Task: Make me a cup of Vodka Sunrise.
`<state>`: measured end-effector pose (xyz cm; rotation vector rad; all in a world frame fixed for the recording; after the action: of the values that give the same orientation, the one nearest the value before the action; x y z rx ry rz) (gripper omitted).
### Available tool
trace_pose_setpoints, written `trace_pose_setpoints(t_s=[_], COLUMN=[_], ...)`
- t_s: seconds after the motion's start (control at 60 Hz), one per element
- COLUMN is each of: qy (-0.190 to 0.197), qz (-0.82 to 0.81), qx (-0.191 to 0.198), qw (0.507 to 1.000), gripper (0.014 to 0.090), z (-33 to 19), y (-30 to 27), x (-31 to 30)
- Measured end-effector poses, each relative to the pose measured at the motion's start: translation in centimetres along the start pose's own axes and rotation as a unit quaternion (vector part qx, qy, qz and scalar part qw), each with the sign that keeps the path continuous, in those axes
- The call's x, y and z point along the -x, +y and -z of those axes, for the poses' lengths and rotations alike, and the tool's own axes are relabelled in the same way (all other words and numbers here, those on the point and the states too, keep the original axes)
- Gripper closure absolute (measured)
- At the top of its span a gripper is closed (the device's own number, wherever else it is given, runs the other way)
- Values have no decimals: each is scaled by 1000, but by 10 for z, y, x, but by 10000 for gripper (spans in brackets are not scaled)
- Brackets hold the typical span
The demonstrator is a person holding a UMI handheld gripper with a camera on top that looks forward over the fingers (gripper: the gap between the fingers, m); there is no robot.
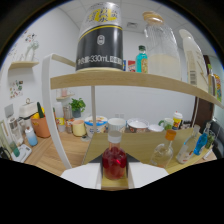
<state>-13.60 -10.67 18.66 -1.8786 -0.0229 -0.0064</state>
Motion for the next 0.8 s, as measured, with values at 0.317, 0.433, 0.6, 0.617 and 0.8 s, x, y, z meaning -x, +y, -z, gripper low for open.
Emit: trace_pose_setpoints(t_s=[0.317, 0.433, 0.6, 0.617, 0.8], qy=[-30, -30, -25, -26, -22], qz=[23, 7, -35, -39, -143], qx=[-16, -20, 0, 2, 30], qw=[999, 999, 999, 999, 989], gripper=[705, 704, 703, 705, 704], z=[36, 63, 92, 93, 99], y=[-8, -5, 28, 32, 66], x=[-1, -16, -47, -49, -80])
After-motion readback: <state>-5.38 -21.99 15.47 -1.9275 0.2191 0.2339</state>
